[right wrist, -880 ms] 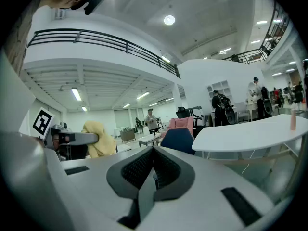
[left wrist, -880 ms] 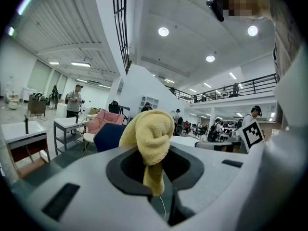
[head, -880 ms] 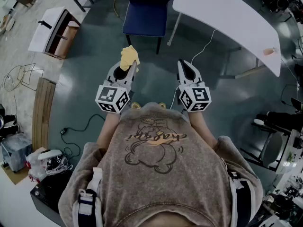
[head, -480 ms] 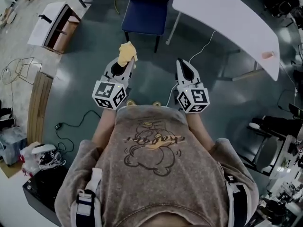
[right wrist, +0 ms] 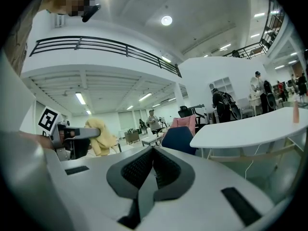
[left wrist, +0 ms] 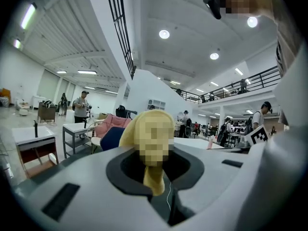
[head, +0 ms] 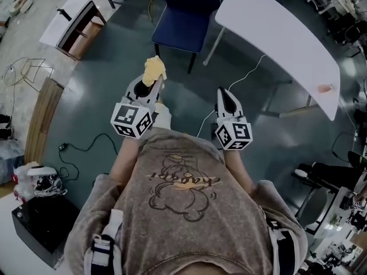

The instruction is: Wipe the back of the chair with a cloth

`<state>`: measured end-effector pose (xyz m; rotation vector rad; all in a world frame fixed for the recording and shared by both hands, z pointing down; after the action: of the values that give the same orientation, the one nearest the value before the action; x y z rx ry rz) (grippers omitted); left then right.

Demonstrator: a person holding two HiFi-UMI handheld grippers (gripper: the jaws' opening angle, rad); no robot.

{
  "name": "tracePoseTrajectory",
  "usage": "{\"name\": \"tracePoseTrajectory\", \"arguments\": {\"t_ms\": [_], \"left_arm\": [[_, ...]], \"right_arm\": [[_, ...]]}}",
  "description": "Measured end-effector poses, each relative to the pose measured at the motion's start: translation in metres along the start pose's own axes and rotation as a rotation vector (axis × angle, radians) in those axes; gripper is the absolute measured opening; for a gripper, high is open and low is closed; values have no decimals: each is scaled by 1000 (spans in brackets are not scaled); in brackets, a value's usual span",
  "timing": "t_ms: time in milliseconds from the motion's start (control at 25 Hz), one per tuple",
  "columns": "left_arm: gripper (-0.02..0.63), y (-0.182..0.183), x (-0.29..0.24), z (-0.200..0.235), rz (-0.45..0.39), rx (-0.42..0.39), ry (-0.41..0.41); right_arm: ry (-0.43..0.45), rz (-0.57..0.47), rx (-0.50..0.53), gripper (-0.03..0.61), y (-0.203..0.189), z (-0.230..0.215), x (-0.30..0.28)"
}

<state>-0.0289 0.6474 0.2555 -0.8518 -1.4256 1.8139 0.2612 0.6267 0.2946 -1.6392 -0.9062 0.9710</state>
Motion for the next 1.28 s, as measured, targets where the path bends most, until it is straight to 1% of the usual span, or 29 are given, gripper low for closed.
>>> {"name": "tracePoseTrajectory", "arguments": {"t_ms": [160,280,440,600,880,1160,1280], "left_arm": [[72,-1,-13,22,-7,-5,7],[72,1,-32,44,-16,-8,2],[72,4,-62,82,-12,1,-6],[72,13,-96,130,2,14,-12],[72,47,-161,220,20,8,-50],[72,85,-221,304,30,16,-118],[72,100,-243,336,37,10,-145]], "right_arm": [[-3,-1,0,25,0,-1,-26],[0,-5,11,25,3,-3,-53],[1,3,17,25,8,-4,-98],[4,14,19,25,17,-1,-155],[-17,28,24,25,45,2,-261],[-103,18,23,25,79,-2,-354],[-135,10,21,25,91,0,-382]]}}
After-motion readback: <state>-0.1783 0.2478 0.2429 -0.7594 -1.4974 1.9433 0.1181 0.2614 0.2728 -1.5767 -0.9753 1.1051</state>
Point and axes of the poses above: the fingertips, and each gripper's own axes: x backward along the fingers, z to its left, y out of its top, the point moved 9 cm from there along x, backward along the fingers, and after that the axes turned 11 degrees about -y, right-handed, at the moved point
